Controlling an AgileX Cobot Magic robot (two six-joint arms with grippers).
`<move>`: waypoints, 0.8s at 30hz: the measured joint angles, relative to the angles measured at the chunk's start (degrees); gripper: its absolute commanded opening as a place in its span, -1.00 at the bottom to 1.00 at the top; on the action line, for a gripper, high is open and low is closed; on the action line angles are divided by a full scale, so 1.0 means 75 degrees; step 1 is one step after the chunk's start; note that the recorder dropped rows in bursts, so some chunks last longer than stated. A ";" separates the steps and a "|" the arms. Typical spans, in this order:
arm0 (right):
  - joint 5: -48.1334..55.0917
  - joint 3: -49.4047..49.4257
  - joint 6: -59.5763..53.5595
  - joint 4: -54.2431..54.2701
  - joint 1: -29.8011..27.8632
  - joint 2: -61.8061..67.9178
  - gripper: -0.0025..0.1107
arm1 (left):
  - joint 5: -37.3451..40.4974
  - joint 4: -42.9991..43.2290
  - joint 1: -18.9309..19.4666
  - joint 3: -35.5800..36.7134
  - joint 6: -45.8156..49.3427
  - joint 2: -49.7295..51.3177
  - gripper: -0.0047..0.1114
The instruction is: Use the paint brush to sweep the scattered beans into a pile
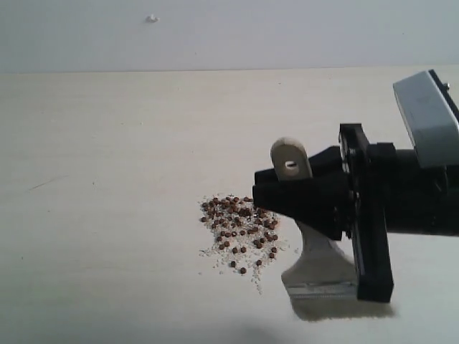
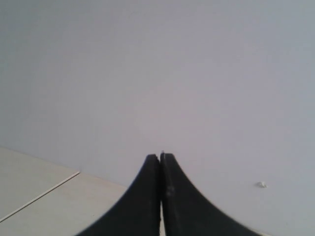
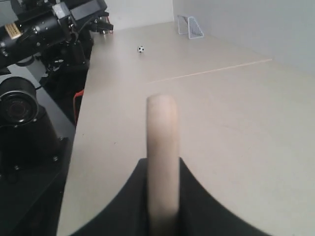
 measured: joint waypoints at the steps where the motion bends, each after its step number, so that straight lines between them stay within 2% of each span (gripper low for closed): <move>1: 0.0000 0.0135 0.0000 -0.0087 0.0000 -0.0018 -0.96 | 0.0000 0.0000 0.0000 0.0000 0.0000 0.0000 -0.92; 8: 0.0000 0.0397 0.0685 -0.1069 0.0000 -0.0034 -0.96 | 0.0000 0.0000 0.0000 0.0000 0.0000 0.0000 -0.92; 15: 0.0000 0.0407 -0.0899 -0.0237 0.0068 -0.0034 -0.96 | 0.0000 0.0000 0.0000 0.0000 0.0000 0.0000 -0.92; 24: 0.0000 -0.0241 -0.0921 0.0164 0.0086 0.0792 -0.96 | 0.0000 0.0000 0.0000 0.0000 0.0000 0.0000 -0.92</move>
